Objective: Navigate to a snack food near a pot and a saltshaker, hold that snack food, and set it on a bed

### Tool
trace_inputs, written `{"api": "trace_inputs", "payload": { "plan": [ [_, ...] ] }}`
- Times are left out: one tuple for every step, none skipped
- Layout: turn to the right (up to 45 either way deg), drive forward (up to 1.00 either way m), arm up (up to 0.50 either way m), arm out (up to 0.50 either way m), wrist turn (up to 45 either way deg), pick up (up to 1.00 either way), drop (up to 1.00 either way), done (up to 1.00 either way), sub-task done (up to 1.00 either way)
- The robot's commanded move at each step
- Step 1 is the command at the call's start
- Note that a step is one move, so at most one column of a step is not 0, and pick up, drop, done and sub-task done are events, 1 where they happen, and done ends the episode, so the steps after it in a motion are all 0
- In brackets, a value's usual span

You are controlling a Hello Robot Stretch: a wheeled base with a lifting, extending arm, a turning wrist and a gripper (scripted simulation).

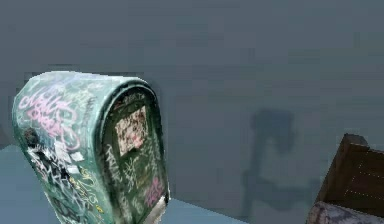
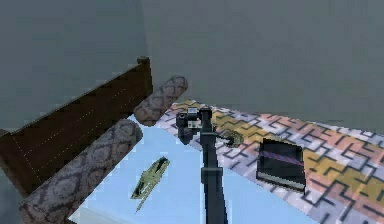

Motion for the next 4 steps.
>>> {"api": "trace_inputs", "payload": {
  "plan": [
    [0.0,0.0,-0.32,0.0,0.0,0.0,0.0,0.0,0.0],
    [0.0,0.0,0.0,0.0,0.0,0.0,1.0,0.0,0.0],
    [0.0,0.0,0.1,0.0,0.0,0.0,0.0,0.0,0.0],
    [0.0,0.0,0.0,-0.08,0.0,0.0,0.0,0.0,0.0]
  ]
}}
